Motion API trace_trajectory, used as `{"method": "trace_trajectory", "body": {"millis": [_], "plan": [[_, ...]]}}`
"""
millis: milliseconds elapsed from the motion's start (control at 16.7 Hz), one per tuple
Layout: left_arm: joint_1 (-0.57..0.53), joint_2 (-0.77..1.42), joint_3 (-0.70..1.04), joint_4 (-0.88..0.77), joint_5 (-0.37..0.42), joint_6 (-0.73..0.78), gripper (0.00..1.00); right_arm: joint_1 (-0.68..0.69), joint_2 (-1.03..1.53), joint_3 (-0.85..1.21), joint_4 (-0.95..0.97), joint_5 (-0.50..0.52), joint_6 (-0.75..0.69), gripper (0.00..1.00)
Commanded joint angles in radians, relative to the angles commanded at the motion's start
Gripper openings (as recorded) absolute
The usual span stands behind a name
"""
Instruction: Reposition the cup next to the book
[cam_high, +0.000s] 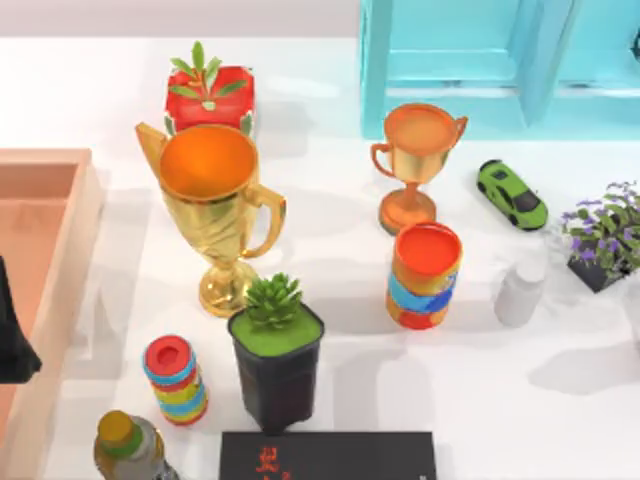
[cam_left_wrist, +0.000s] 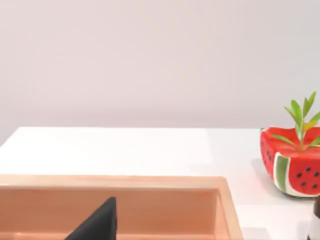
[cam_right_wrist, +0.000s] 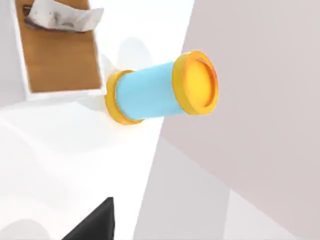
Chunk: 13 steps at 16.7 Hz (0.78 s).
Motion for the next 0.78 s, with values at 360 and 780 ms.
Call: {"method": "trace_trajectory", "body": {"millis": [360,780], "plan": [[0.0,0.0,0.0,0.0,0.0,0.0,1.0,-0.101,0.21,0.218,-0.173,0.02,-0.533,1.0],[0.0,0.0,0.0,0.0,0.0,0.0,1.0,-0.247,0.451,0.403,-0.38,-0.016,-0.87,1.0]]}}
